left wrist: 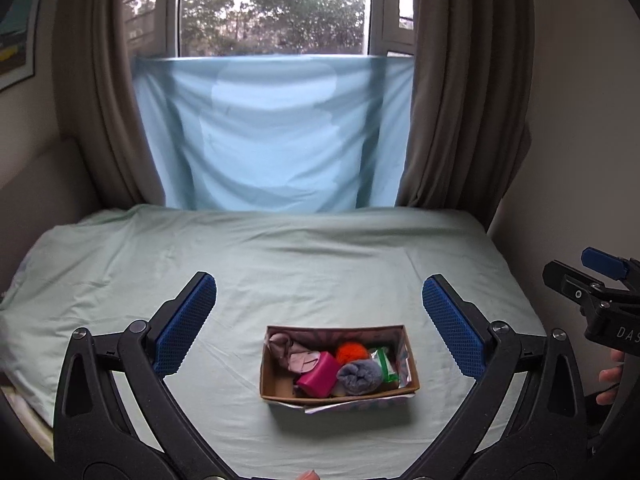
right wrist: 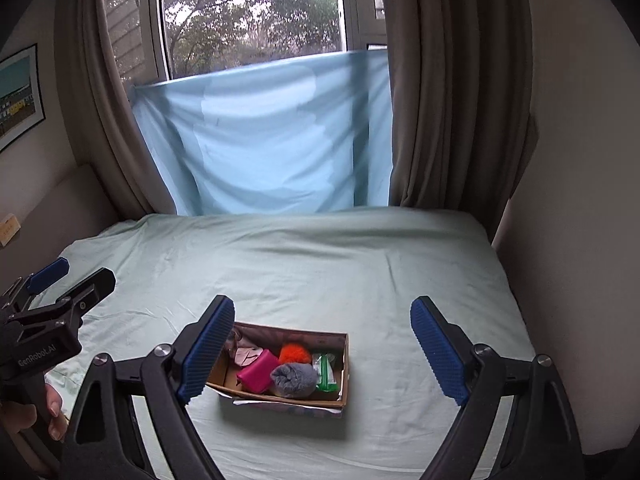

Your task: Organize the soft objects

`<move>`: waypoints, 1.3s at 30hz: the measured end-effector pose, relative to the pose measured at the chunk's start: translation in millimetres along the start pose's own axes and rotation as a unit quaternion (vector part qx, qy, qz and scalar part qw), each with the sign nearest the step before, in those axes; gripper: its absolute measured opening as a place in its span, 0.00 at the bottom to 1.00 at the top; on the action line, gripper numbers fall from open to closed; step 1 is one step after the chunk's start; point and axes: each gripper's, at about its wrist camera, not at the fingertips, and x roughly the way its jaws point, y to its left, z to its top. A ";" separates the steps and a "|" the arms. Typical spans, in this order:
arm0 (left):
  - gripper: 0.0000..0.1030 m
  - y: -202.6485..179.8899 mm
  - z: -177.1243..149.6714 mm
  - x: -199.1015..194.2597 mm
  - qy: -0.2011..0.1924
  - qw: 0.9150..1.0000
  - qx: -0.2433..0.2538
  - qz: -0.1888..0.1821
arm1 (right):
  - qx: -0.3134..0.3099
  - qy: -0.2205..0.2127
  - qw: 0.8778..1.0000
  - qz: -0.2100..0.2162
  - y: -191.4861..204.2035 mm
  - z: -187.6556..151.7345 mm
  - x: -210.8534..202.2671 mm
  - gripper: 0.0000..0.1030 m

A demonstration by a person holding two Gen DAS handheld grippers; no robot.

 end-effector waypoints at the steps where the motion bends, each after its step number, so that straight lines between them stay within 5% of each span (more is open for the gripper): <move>1: 1.00 -4.5 2.3 -9.1 -0.009 1.000 -0.001 0.002 | 0.002 -0.010 1.000 0.001 -3.0 1.8 -10.1 0.85; 11: 1.00 -37.6 -3.2 -60.3 -0.057 0.998 -0.002 -0.009 | 0.004 -0.061 0.998 -0.020 -21.6 -9.9 -53.6 0.85; 39: 1.00 -51.2 -15.6 -79.1 -0.067 0.998 0.013 -0.012 | 0.007 -0.098 0.995 -0.028 -28.5 -14.0 -82.4 0.85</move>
